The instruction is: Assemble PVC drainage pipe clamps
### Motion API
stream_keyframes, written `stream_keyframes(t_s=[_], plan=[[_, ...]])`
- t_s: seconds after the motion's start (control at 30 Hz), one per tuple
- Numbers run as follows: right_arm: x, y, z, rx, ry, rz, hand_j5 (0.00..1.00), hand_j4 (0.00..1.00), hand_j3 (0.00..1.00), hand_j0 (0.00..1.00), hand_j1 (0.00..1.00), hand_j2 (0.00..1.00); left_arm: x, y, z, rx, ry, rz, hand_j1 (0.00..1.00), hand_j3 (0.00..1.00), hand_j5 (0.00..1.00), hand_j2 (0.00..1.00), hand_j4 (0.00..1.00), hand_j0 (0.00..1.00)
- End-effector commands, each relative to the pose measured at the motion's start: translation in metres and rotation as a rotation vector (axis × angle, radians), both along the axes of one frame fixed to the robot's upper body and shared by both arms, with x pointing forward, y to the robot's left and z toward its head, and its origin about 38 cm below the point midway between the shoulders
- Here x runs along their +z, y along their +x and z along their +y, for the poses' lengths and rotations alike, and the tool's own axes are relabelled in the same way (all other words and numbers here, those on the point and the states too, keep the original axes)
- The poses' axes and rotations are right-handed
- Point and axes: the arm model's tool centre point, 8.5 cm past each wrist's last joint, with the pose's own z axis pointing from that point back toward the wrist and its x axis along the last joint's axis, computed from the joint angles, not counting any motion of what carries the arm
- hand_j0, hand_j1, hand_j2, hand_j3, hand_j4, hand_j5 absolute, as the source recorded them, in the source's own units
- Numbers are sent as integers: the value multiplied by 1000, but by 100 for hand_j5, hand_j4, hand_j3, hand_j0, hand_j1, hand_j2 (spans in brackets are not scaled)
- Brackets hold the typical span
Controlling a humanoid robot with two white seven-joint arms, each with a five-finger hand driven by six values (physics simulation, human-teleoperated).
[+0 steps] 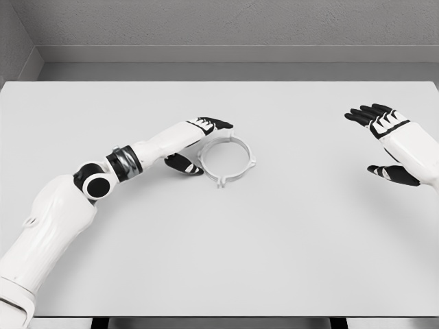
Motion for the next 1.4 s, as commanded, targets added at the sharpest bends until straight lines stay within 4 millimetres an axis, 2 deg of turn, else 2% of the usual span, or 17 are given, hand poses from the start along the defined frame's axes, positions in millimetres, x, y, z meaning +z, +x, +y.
stream_keyframes(t_s=[0.0, 0.43, 0.67, 0.8, 0.93, 1.0, 1.07, 1.1, 1.37], plan=[[1, 0, 0, 0, 7, -1, 100, 100, 100, 100, 100, 100, 0, 0, -2, 0, -10, 2, 100, 100, 100, 100, 100, 100], [1, 0, 0, 1, 8, -2, 100, 100, 100, 100, 100, 100, 0, -1, -11, -10, -24, 4, 100, 100, 100, 100, 100, 100], [2, 0, 0, 2, 8, -3, 100, 100, 100, 100, 100, 100, 2, 1, -4, -1, -18, 1, 100, 100, 100, 100, 100, 100], [1, 0, 1, 2, 9, -3, 100, 100, 100, 100, 100, 100, 2, 3, 16, 21, 14, -3, 100, 100, 100, 100, 100, 100], [2, 0, 0, 2, 8, -3, 100, 100, 100, 100, 100, 100, 6, 5, 46, 57, 55, -11, 100, 100, 100, 100, 100, 100], [1, 0, 1, 2, 9, -3, 100, 100, 100, 100, 100, 100, 18, 8, 79, 95, 101, -36, 100, 100, 100, 100, 100, 100], [1, 0, 1, 2, 9, -3, 100, 100, 100, 100, 100, 100, 32, 13, 139, 205, 147, -54, 100, 100, 100, 100, 100, 100], [1, 0, 1, 2, 9, -3, 100, 100, 100, 100, 100, 100, 37, 13, 157, 238, 165, -56, 100, 100, 100, 100, 100, 100], [1, 0, 1, 2, 9, -3, 100, 100, 100, 100, 100, 100, 44, 17, 179, 306, 141, -63, 100, 100, 100, 100, 100, 100]])
